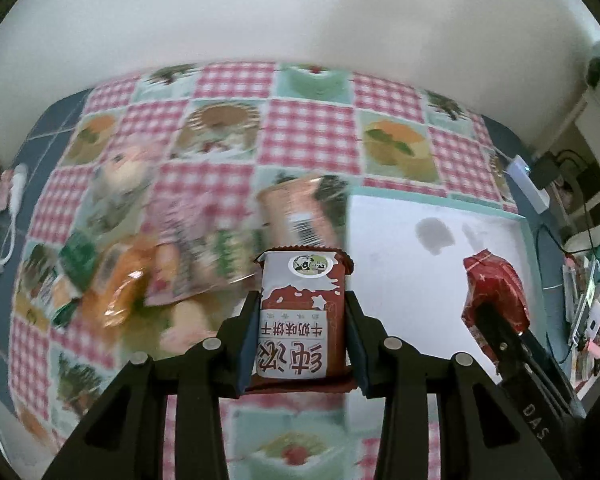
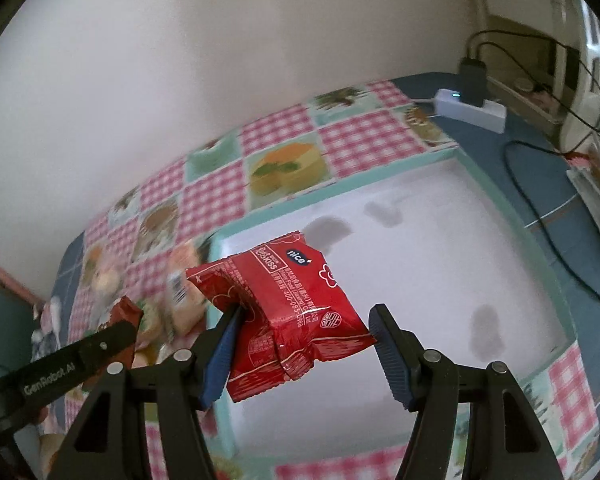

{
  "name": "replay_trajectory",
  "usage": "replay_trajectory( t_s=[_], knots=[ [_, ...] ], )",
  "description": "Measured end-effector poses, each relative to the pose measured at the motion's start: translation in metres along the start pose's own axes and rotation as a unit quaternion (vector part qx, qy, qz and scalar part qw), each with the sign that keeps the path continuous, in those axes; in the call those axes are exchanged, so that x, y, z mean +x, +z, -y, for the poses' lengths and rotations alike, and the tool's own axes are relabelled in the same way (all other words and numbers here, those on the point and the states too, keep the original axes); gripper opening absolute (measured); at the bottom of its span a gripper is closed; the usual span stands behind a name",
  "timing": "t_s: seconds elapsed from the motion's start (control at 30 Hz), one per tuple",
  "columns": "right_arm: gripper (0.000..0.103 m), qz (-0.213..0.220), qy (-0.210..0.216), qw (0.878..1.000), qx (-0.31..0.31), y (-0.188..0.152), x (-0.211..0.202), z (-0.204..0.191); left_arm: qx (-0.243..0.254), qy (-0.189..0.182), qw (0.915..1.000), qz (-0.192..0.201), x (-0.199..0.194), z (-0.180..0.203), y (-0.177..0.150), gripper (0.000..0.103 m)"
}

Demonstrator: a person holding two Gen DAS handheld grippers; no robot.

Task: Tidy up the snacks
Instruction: 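Carry biscuit box into tray with left tool while right tool drops red packet there, then open both tools and withdraw them from the tray toward the snack pile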

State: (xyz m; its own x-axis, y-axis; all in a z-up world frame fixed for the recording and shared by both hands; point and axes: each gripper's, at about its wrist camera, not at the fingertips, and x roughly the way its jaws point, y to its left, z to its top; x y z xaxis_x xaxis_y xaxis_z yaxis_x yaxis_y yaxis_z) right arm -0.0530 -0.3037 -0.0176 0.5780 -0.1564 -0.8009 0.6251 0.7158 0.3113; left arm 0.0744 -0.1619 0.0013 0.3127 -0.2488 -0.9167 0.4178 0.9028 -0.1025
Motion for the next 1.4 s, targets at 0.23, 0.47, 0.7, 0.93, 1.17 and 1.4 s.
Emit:
replay_trajectory(
  t_s=[0.23,0.47,0.7,0.93,1.17,1.4],
  knots=[
    [0.067,0.009,-0.033,0.999,0.042,0.024,0.016,0.039,0.037,-0.025,0.9990,-0.005,0.027,0.051,0.018,0.041],
    [0.068,0.013,-0.059,0.995,0.082,0.043,0.031,0.075,0.062,-0.042,0.9972,-0.004,0.051,0.085,0.029,0.041],
    [0.069,0.024,-0.074,0.993,0.091,0.056,0.032,0.090,0.071,-0.052,0.9961,-0.011,0.066,0.094,0.033,0.074],
    [0.081,0.022,-0.080,0.994,0.075,0.059,0.029,0.086,0.068,-0.021,0.9974,0.009,0.049,0.082,0.037,0.081],
    [0.103,0.037,-0.086,0.995,0.044,0.056,0.015,0.075,0.032,0.015,0.9992,0.019,0.034,0.052,0.032,0.093],
    [0.103,0.045,-0.080,0.996,0.016,0.041,-0.003,0.055,0.011,0.046,0.9968,0.064,0.006,0.016,0.016,0.094]
  ],
)
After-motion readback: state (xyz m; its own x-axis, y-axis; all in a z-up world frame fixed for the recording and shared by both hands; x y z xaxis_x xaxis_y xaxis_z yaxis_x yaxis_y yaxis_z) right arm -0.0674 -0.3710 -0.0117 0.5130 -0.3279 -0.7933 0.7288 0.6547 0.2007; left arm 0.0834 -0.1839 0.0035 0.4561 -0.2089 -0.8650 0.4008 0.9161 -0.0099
